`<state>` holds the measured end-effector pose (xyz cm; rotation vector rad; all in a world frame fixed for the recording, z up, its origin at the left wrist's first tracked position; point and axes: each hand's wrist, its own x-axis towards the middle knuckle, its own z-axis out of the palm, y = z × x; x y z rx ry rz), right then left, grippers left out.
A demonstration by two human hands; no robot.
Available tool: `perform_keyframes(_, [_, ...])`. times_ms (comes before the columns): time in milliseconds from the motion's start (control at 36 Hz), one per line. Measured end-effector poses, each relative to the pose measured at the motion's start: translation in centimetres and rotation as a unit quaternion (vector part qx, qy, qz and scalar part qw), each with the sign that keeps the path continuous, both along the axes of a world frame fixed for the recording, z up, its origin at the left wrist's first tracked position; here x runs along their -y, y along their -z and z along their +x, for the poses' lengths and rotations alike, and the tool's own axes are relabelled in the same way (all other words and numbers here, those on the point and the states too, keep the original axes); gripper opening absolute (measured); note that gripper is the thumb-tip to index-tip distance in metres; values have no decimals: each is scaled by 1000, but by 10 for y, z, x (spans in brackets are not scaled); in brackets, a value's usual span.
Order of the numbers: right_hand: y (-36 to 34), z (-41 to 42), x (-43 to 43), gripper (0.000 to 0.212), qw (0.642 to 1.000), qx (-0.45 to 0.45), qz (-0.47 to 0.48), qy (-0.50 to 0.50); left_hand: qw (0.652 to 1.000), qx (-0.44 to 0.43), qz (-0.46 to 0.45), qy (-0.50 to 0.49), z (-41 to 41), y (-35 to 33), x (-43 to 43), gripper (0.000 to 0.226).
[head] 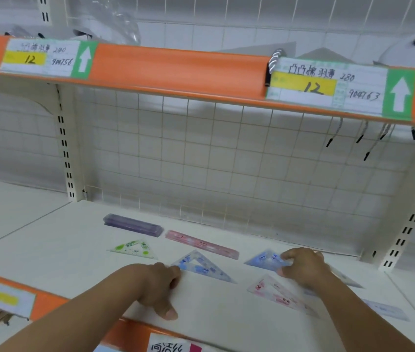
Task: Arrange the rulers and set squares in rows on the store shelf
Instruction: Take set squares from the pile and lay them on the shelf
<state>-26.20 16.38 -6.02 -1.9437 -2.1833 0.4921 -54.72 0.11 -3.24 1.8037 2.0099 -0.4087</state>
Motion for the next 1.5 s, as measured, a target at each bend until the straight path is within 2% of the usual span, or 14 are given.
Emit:
perform_keyframes(500, [0,2,-8,51,999,6,-32,-15,1000,-9,-8,-6,3,-3,-1,61])
perform_keyframes(889, [-11,-3,0,39,997,52,-40,-26,1000,-13,-10,-12,2,-1,-1,62])
perform_keyframes(1083, [-17,-11,12,67,999,48,-5,-7,1000,-22,-11,-10,4,-1,1,63])
perform_keyframes(1222, [-22,-30,33,44,996,-1,82,-16,1000,-7,7,-13,5,-1,6,62])
perform_keyframes(1278, [-23,-39,45,34,995,-28,89,-39,1000,1,25,-15,5,0,9,61])
perform_keyframes(1361, [-25,-53,66,22,992,-17,91,-82,998,12,59,-16,4,1,13,58])
perform_keyframes(1500, [-30,-74,97,24,988,30,71,-136,988,53,139,-38,0,0,22,40])
